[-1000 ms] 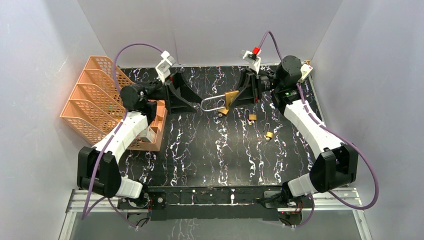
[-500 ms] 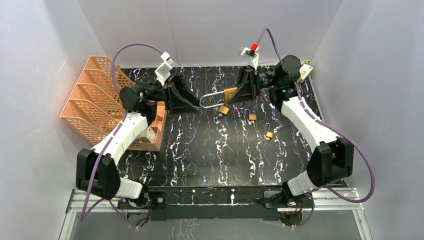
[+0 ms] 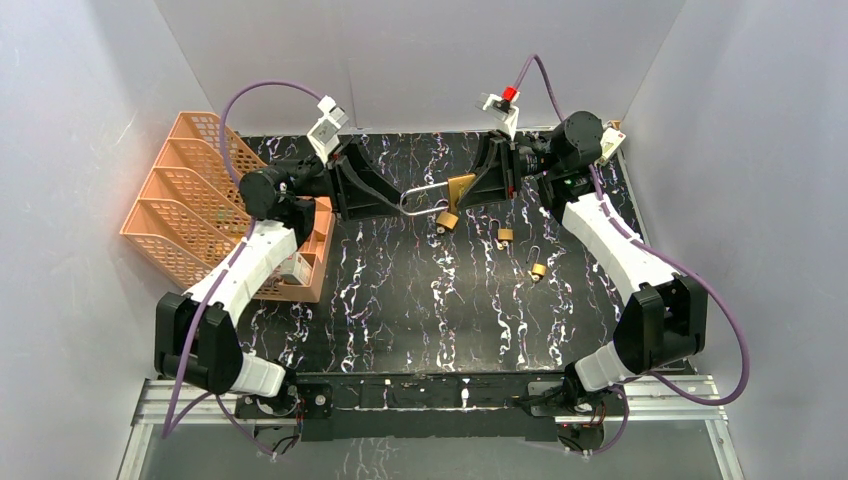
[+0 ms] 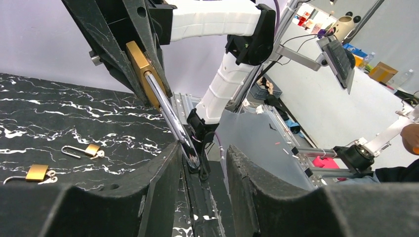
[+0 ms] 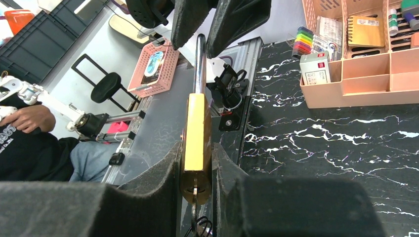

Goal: Lock with the key
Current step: Lock the lock.

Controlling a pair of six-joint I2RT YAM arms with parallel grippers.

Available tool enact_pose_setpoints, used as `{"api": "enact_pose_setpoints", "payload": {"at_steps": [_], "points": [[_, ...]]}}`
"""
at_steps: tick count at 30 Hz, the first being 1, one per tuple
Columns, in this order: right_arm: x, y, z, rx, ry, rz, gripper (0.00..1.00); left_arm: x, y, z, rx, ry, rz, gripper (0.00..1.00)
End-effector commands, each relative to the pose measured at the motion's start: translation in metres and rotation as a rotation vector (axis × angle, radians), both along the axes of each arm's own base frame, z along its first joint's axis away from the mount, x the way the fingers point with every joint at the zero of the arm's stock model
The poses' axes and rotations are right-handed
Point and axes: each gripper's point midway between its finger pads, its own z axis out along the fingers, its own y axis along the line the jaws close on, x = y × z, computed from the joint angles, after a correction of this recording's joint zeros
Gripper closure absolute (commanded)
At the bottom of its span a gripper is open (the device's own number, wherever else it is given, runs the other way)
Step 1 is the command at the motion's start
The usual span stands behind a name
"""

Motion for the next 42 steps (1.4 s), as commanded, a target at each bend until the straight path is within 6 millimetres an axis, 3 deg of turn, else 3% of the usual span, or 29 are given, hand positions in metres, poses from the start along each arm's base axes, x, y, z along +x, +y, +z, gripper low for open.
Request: {"api": "enact_pose_setpoints", "payload": {"at_steps": [1,9,10,11,12,23,33,42], "points": [[-0.005,-0.001,0.022,0.053,-0.101,-0.024,1.0,-0.008,-0.002,0.016,-0.043,-0.069,-0.012,0.62],[-0.005,-0.001,0.023,0.054,-0.102,-0.025,1.0,-0.008,-0.004,0.015,-0.03,-0.056,-0.031,0.69],[-0.005,-0.001,0.023,0.055,-0.103,-0.025,1.0,-0.009,-0.004,0.015,-0.03,-0.059,-0.031,0.75],[-0.005,-0.001,0.023,0.054,-0.102,-0.026,1.0,-0.009,-0.004,0.016,-0.033,-0.061,-0.03,0.94],[-0.005,-0.001,0.023,0.054,-0.102,-0.026,1.0,-0.009,-0.004,0.016,-0.037,-0.059,-0.027,1.0],[-0.003,0.0,0.029,0.07,-0.12,-0.038,1.0,-0.006,-0.007,0.015,-0.1,0.006,0.006,1.0],[0.004,0.009,0.033,0.095,-0.133,-0.051,1.0,-0.013,-0.025,0.016,-0.143,0.042,-0.042,1.0],[0.001,0.018,0.033,0.105,-0.127,-0.037,1.0,-0.006,-0.03,0.011,-0.144,0.061,-0.042,1.0]]}}
